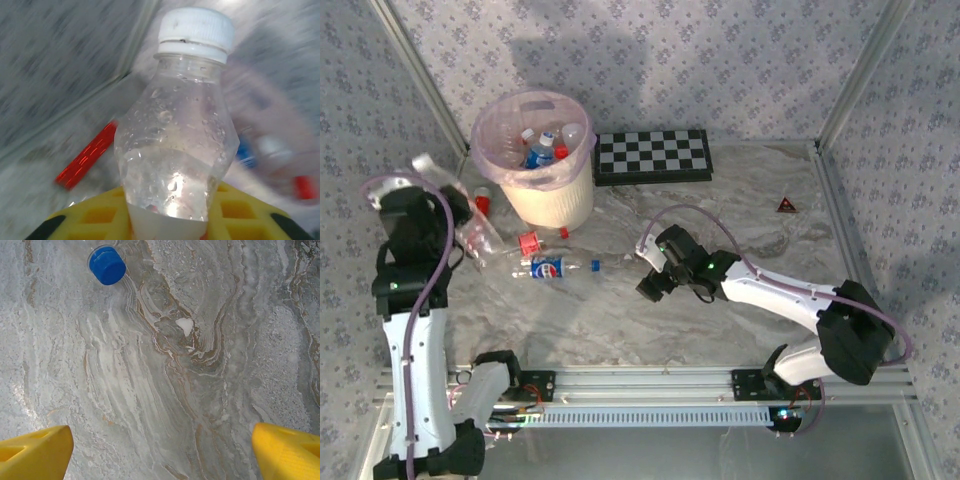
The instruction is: Put the plastic bottles in the bin
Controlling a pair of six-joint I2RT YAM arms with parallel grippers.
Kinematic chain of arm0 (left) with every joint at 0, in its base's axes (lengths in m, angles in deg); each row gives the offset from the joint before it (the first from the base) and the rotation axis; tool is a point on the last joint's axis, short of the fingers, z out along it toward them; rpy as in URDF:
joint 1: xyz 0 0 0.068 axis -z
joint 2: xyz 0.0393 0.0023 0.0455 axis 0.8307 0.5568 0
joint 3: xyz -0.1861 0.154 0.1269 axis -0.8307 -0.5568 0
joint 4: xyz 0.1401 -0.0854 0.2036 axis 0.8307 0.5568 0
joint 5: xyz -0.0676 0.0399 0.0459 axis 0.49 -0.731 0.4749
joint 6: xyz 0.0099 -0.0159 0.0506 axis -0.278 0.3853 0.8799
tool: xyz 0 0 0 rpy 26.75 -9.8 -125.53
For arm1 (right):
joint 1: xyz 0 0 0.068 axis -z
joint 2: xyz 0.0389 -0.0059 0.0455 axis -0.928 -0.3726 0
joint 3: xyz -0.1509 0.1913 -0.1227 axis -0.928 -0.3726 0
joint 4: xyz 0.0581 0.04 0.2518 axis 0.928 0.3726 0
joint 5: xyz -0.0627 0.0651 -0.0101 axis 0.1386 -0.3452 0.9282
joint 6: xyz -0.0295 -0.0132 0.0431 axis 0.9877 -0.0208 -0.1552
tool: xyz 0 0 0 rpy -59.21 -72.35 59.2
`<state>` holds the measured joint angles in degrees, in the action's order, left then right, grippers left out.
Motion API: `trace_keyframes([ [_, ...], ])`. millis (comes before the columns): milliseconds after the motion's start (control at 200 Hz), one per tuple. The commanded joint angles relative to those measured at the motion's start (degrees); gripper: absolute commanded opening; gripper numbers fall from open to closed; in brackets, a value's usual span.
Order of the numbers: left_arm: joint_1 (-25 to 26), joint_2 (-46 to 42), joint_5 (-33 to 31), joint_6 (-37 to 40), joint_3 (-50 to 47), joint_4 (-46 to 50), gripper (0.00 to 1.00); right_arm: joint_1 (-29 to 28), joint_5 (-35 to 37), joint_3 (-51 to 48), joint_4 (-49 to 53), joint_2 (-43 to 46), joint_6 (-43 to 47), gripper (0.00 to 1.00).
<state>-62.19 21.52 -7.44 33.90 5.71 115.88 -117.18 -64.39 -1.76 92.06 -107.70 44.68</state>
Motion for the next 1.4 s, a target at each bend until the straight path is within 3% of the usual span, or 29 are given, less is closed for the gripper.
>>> trace_keyframes([
  [0, 0.0, 7.8, 11.9, 4.4, 4.9, -15.8, 0.23, -0.8, 1.9, 1.1, 1.9, 0.9, -2.0, 0.94],
  [105, 2.3, 16.3, 16.2, 8.8, 12.3, -21.7, 0.21, -2.0, 4.0, 1.0, 3.0, 1.9, -3.2, 0.94],
  [295, 8.6, 30.2, 16.1, 21.9, 23.5, -28.3, 0.23, -2.7, 4.7, -0.8, 4.2, 4.5, -5.1, 0.94],
  [445, 10.0, 40.0, 16.1, 25.9, 29.3, -31.1, 0.27, -3.3, 5.6, -1.3, 5.5, 5.7, -6.1, 0.94],
  [665, 11.7, 51.9, 10.1, 36.0, 41.9, -14.9, 0.3, -3.8, 7.0, -2.5, 6.5, 7.9, -6.9, 0.94],
  [1100, 11.6, 60.7, 9.2, 37.2, 49.7, 10.7, 0.3, -3.8, 6.4, -2.3, 6.0, 6.5, -6.8, 0.94],
  [1255, 11.7, 61.6, 10.8, 36.5, 50.0, 12.8, 0.48, -4.0, 6.6, -2.1, 6.3, 6.3, -7.0, 0.94],
  [1399, 11.9, 58.7, 10.5, 34.9, 49.5, 10.7, 0.77, -4.0, 7.0, -2.8, 6.3, 6.5, -7.3, 0.94],
])
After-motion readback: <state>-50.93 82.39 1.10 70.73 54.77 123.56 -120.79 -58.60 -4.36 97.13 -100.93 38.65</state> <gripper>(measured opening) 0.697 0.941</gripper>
